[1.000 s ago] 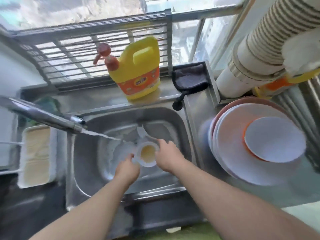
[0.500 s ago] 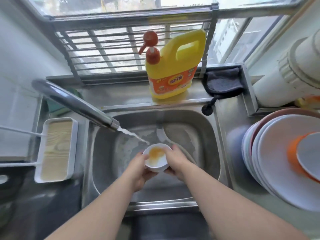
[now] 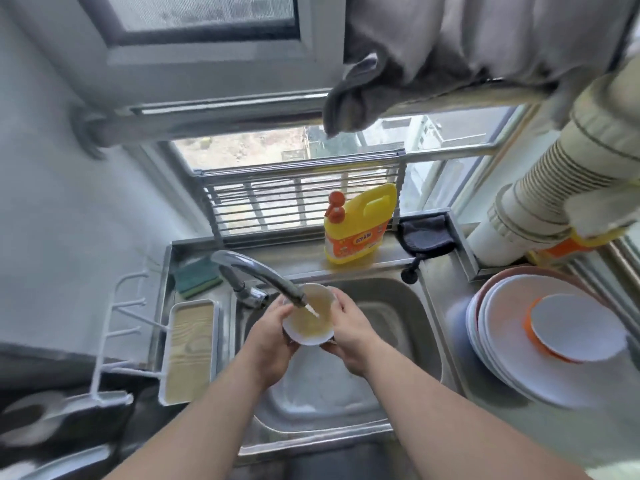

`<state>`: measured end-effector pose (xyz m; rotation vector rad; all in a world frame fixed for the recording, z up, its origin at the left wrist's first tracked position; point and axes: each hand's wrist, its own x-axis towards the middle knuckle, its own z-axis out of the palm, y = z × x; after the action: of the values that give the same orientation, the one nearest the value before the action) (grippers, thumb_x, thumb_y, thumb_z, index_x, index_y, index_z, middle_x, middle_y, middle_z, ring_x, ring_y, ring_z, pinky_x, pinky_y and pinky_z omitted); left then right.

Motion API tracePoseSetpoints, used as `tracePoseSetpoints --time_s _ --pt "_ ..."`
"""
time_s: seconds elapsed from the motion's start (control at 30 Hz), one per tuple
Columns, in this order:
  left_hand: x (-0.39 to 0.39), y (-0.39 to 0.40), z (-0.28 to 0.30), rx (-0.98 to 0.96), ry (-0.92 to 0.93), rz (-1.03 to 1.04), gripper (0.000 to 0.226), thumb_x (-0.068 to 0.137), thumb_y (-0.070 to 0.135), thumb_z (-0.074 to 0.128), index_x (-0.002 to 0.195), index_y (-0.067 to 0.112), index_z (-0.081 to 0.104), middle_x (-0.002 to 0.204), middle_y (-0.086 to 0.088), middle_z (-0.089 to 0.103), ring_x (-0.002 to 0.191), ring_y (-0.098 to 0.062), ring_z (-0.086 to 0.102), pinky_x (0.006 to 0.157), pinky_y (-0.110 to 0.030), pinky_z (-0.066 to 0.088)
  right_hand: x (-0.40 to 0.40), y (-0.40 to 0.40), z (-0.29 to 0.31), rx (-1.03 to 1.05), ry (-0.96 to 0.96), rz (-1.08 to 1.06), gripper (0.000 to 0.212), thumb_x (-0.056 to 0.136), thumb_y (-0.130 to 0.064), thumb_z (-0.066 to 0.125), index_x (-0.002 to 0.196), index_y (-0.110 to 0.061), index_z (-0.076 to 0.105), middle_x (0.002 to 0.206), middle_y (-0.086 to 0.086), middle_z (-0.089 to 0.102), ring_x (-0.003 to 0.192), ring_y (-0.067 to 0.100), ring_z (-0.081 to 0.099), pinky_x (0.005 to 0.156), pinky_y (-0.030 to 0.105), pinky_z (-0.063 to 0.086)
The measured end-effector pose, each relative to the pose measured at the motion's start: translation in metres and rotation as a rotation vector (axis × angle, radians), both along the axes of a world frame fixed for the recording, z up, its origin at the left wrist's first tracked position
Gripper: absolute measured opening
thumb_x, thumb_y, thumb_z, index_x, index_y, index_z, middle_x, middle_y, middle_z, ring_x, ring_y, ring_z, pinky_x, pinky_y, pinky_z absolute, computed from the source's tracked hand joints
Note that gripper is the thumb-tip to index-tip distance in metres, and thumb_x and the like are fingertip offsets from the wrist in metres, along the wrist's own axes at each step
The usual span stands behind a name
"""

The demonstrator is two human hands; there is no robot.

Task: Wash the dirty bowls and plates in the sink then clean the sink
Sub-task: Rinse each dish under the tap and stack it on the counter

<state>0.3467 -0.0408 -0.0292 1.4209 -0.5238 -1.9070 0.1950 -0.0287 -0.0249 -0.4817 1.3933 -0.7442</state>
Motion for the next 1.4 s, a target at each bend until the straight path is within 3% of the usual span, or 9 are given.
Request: tracePoseSetpoints --time_s 0.13,0.33,0.47,0.6,0.73,0.9,1.07,1.27,1.4 --pt "-0.005 0.002 0.016 0.184 0.05 0.063 0.045 0.11 0.048 0.041 0.124 0.019 0.072 0.112 -0.007 0.079 0.099 -0.027 0.067 0.087 -0.039 0.045 -0.007 -0.009 0.036 -0.223 0.23 0.135 0.038 0.11 -0.037 0.048 0.147 -0.032 0.054 0.144 -0.004 0.061 0.127 0.012 0.059 0.11 0.037 0.049" --pt "-0.022 0.019 0.027 0.482 0.236 0.15 0.068 0.106 0.069 0.024 0.105 0.016 0.067 0.11 -0.025 0.076 0.096 -0.039 0.07 0.088 -0.048 0.053 -0.031 -0.01 0.069 -0.118 0.575 0.4 0.04 0.092 -0.056 0.056 0.127 -0.038 0.062 0.125 -0.005 0.065 0.108 0.022 0.063 0.084 0.036 0.055" --pt "-0.024 0.028 0.044 0.485 0.214 0.123 0.071 0.105 0.066 0.037 0.113 0.003 0.069 0.084 -0.02 0.069 0.067 -0.033 0.064 0.08 -0.042 0.052 -0.028 0.005 0.07 0.218 0.285 0.165 0.034 0.098 -0.044 0.045 0.111 -0.014 0.056 0.092 0.012 0.061 0.061 0.023 0.058 0.054 0.03 0.051" --pt "-0.01 0.025 0.053 0.385 0.07 0.024 0.042 0.1 0.05 0.061 0.106 0.011 0.073 0.068 -0.009 0.065 0.053 -0.02 0.058 0.064 -0.03 0.048 -0.012 0.025 0.056 0.311 -0.084 -0.092 0.028 0.103 -0.03 0.052 0.087 -0.012 0.066 0.063 0.006 0.05 0.051 0.017 0.042 0.05 0.028 0.04" --pt "0.008 0.021 0.057 0.252 -0.127 -0.016 0.021 0.098 0.022 0.068 0.116 0.012 0.074 0.09 -0.013 0.072 0.073 -0.021 0.061 0.061 -0.027 0.051 0.012 0.033 0.044 0.248 -0.168 -0.142 0.018 0.096 -0.032 0.068 0.097 -0.016 0.077 0.082 0.009 0.072 0.068 0.024 0.061 0.064 0.034 0.051" --pt "0.02 0.017 0.051 0.125 -0.166 -0.019 0.053 0.095 -0.015 0.044 0.122 0.021 0.07 0.102 -0.015 0.078 0.075 -0.027 0.066 0.067 -0.035 0.053 0.031 0.024 0.042 0.135 -0.29 -0.275 0.017 0.105 -0.008 0.056 0.112 -0.017 0.069 0.083 0.013 0.076 0.065 0.029 0.067 0.063 0.038 0.055" --pt "0.023 0.016 0.05 0.073 -0.191 0.002 0.046 0.098 -0.014 0.042 0.123 0.02 0.062 0.119 -0.021 0.071 0.098 -0.038 0.069 0.088 -0.049 0.057 0.033 0.019 0.028 0.037 -0.261 -0.282 0.024 0.105 -0.014 0.06 0.123 -0.026 0.069 0.114 0.012 0.077 0.09 0.033 0.073 0.074 0.046 0.061" --pt "0.008 0.027 0.026 0.052 -0.119 -0.062 0.018 0.109 0.005 0.045 0.118 0.007 0.06 0.088 -0.018 0.074 0.064 -0.028 0.067 0.057 -0.031 0.05 0.014 0.022 0.033 -0.035 0.028 -0.194 0.028 0.102 -0.025 0.064 0.128 -0.036 0.063 0.123 -0.004 0.072 0.104 0.023 0.072 0.081 0.044 0.064" --pt "-0.008 0.033 0.013 0.085 -0.113 -0.151 0.034 0.098 0.007 0.06 0.132 0.0 0.058 0.078 -0.018 0.065 0.042 -0.023 0.056 0.039 -0.023 0.043 0.0 0.019 0.044 -0.022 0.382 0.046 0.039 0.082 -0.044 0.058 0.121 -0.043 0.063 0.117 -0.01 0.069 0.092 0.016 0.066 0.066 0.028 0.051"
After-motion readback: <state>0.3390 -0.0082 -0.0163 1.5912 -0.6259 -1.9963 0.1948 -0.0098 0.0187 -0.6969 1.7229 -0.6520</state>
